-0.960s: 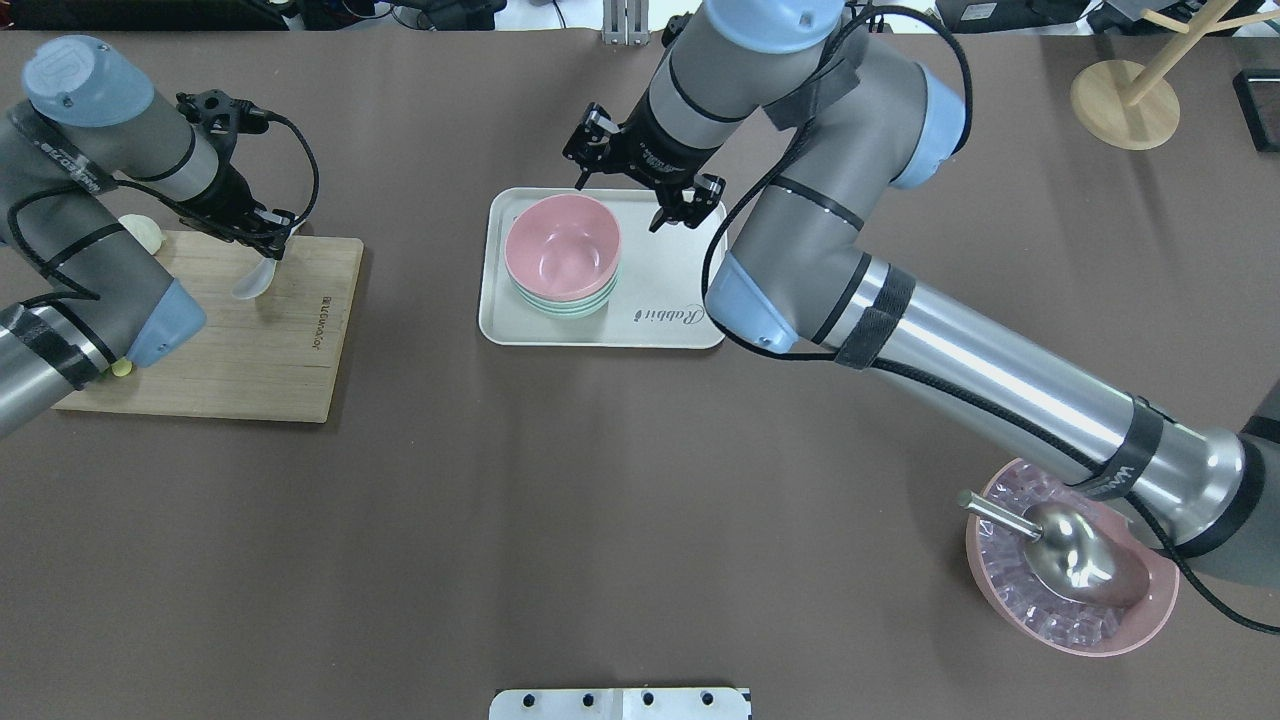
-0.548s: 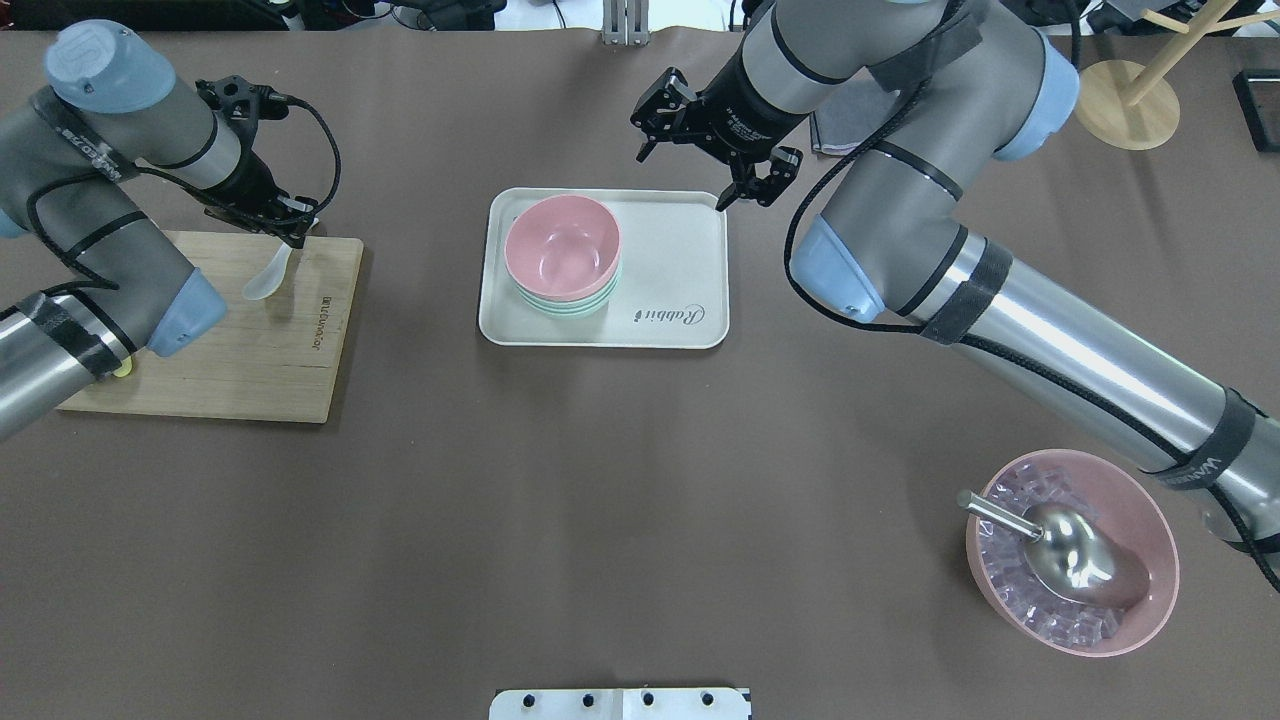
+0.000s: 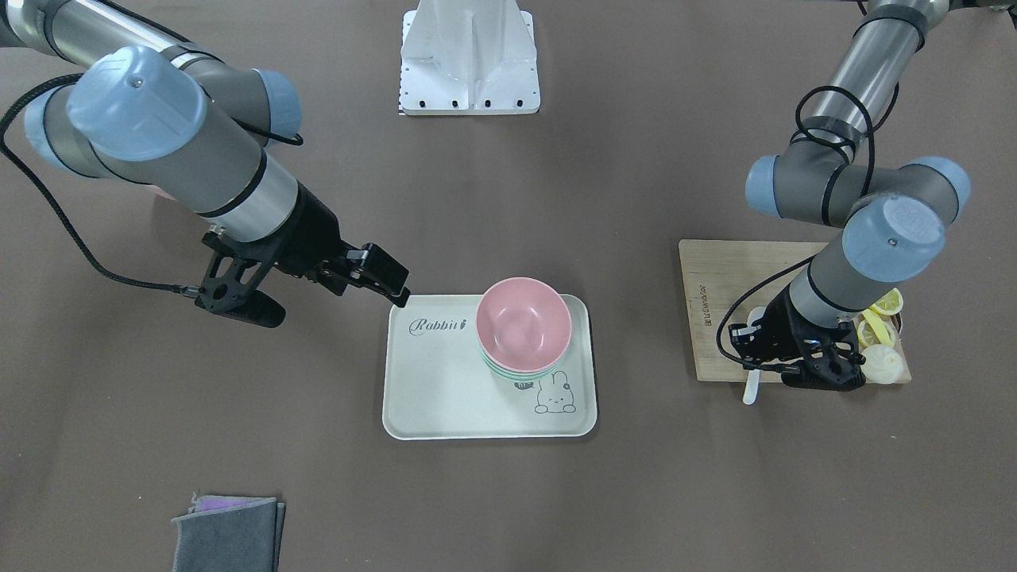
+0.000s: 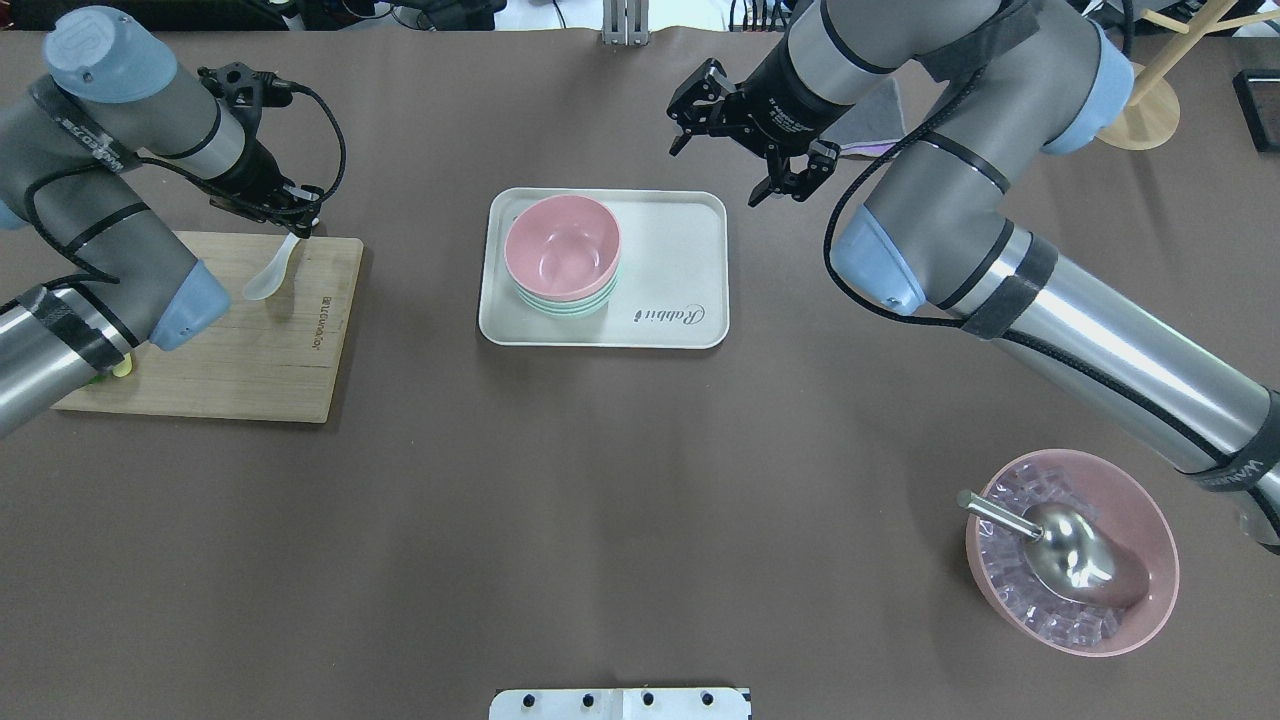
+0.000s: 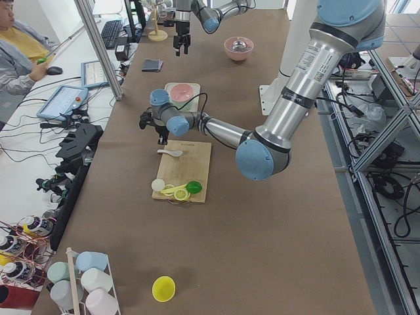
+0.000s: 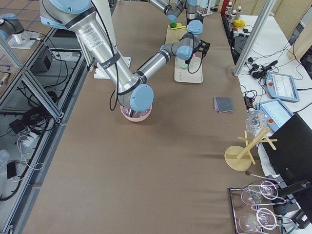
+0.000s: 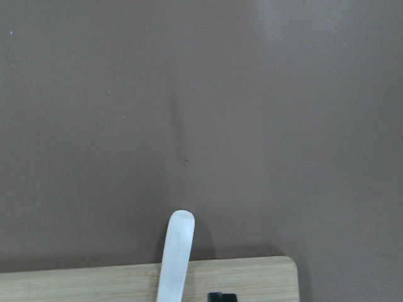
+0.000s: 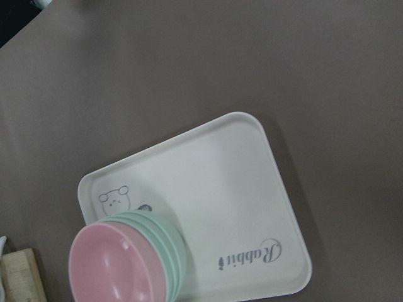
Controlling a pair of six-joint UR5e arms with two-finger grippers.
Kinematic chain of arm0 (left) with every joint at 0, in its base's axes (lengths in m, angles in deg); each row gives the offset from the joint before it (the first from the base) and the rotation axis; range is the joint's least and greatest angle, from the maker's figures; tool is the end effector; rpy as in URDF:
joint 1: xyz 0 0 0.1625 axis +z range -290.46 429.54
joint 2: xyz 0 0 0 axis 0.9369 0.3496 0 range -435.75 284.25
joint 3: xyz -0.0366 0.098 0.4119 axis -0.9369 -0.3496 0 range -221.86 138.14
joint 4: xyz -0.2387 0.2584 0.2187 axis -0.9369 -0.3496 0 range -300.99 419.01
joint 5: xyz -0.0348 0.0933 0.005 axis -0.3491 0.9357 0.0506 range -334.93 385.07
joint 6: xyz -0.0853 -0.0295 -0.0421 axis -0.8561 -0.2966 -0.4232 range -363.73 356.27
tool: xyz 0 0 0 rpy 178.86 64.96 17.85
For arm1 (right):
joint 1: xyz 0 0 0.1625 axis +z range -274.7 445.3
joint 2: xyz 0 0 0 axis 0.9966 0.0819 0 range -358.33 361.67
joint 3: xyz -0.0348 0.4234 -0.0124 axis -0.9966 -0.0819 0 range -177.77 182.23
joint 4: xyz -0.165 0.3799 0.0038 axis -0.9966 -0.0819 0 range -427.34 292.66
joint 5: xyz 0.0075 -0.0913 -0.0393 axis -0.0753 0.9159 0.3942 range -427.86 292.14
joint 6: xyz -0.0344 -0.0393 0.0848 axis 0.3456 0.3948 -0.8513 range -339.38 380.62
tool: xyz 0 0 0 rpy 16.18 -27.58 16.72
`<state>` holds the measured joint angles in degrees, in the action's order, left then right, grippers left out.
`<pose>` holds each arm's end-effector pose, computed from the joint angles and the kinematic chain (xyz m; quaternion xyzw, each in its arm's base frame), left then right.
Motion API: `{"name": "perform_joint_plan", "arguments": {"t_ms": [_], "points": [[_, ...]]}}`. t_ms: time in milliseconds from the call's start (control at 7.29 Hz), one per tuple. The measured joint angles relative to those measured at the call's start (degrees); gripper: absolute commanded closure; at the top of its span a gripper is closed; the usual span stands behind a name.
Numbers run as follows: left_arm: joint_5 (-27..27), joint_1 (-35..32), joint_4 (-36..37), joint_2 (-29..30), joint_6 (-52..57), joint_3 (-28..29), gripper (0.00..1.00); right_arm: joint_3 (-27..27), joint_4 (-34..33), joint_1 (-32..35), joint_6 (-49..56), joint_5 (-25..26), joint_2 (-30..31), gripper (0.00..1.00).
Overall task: Stack pink bowl on green and place spoon
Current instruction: 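Withdraw the right gripper from the tray while the left gripper grasps the white spoon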
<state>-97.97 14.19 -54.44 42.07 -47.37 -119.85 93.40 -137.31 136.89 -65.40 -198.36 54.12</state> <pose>0.3363 -0.6255 0.4331 0.0807 0.4110 0.0245 0.9077 -0.3696 -0.5766 0.2082 -0.0523 -0.5478 0.1746 0.8165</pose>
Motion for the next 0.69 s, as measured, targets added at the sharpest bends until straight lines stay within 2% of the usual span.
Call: {"name": "perform_joint_plan", "arguments": {"t_ms": [137,274,685], "points": [[0.0,-0.4,0.0,-1.4,0.1,-1.6,0.18,1.6,0.0,1.6,3.8,0.0,3.2,0.0],[0.3,-0.5,0.0,-2.5,0.6,-2.3,0.05,2.4,-0.1,3.2,7.7,-0.1,5.8,0.0],[3.3,0.4,-0.1,-2.4,2.3,0.4,0.06,4.5,-0.1,5.2,11.6,0.0,9.8,0.0]]}}
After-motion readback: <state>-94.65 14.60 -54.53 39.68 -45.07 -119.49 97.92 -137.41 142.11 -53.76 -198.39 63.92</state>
